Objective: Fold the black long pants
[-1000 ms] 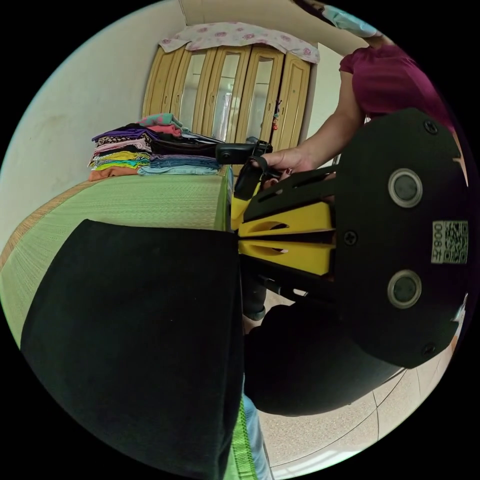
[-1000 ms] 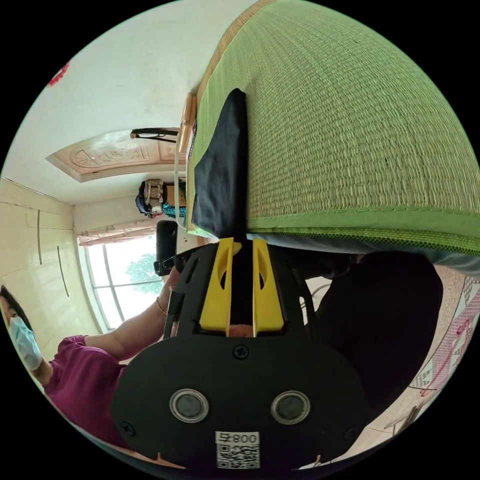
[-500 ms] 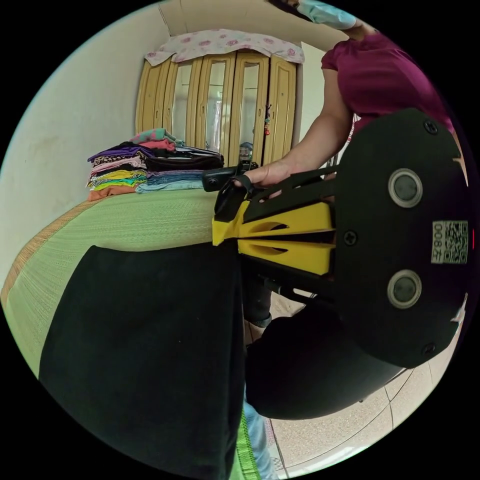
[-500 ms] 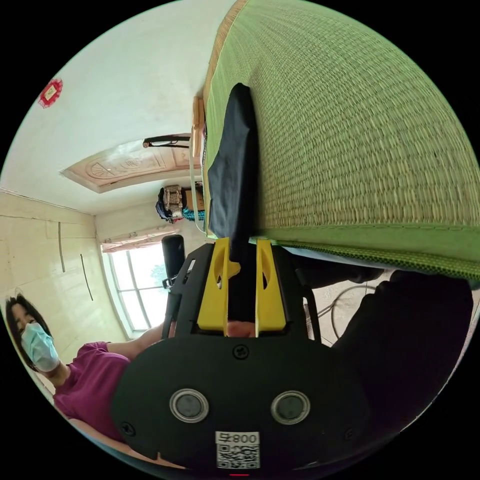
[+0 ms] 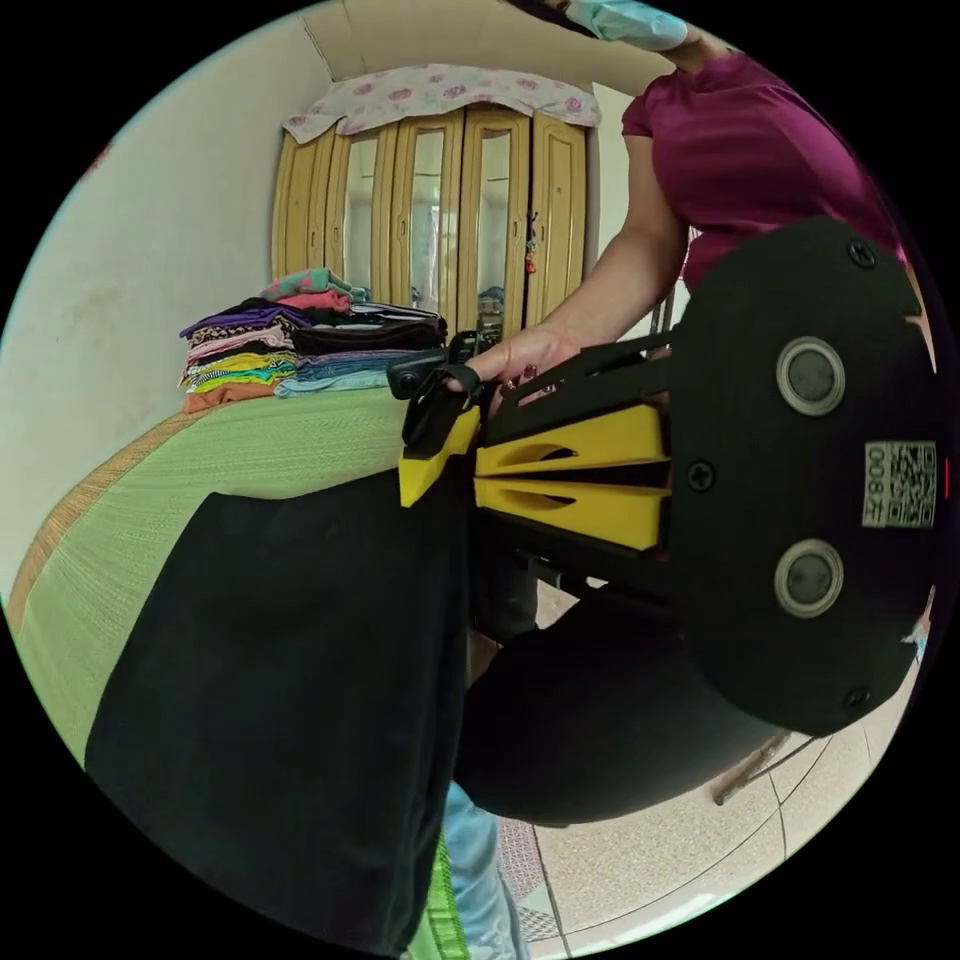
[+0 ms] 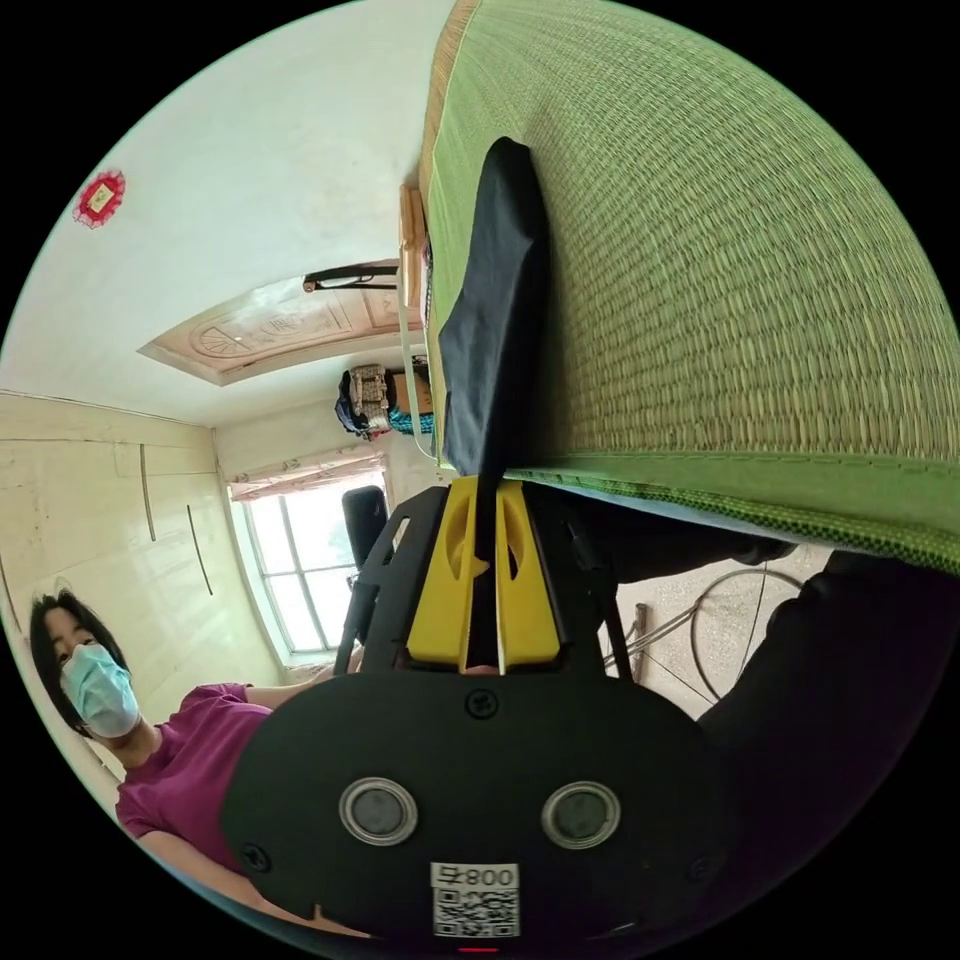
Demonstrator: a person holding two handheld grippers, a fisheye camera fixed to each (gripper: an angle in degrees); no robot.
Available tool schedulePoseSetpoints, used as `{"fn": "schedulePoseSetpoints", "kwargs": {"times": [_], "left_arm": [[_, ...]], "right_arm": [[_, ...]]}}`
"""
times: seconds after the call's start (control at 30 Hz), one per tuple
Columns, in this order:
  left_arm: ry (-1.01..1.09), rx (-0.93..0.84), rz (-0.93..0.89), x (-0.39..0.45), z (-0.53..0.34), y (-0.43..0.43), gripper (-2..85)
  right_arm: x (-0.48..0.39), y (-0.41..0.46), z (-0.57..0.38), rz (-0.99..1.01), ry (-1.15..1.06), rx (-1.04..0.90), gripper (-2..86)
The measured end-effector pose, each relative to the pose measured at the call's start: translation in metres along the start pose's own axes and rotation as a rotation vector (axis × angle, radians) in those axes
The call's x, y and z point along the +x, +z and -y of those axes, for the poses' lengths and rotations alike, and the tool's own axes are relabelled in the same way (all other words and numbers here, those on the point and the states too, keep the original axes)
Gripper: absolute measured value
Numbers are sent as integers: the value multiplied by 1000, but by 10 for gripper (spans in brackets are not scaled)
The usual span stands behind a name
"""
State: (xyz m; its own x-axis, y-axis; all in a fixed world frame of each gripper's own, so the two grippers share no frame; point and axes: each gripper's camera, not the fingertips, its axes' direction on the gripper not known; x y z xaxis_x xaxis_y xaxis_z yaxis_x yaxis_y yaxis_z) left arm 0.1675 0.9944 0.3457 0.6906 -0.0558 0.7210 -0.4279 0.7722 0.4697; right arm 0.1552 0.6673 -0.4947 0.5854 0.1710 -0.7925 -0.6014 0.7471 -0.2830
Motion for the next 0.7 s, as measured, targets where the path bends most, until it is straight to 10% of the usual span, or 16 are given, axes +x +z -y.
{"fn": "schedulePoseSetpoints", "kwargs": {"times": [0.7], "left_arm": [[-486, 650, -470, -210, -180, -80, 114]], "right_arm": [[-60, 18, 33, 23, -69, -25, 19]]}}
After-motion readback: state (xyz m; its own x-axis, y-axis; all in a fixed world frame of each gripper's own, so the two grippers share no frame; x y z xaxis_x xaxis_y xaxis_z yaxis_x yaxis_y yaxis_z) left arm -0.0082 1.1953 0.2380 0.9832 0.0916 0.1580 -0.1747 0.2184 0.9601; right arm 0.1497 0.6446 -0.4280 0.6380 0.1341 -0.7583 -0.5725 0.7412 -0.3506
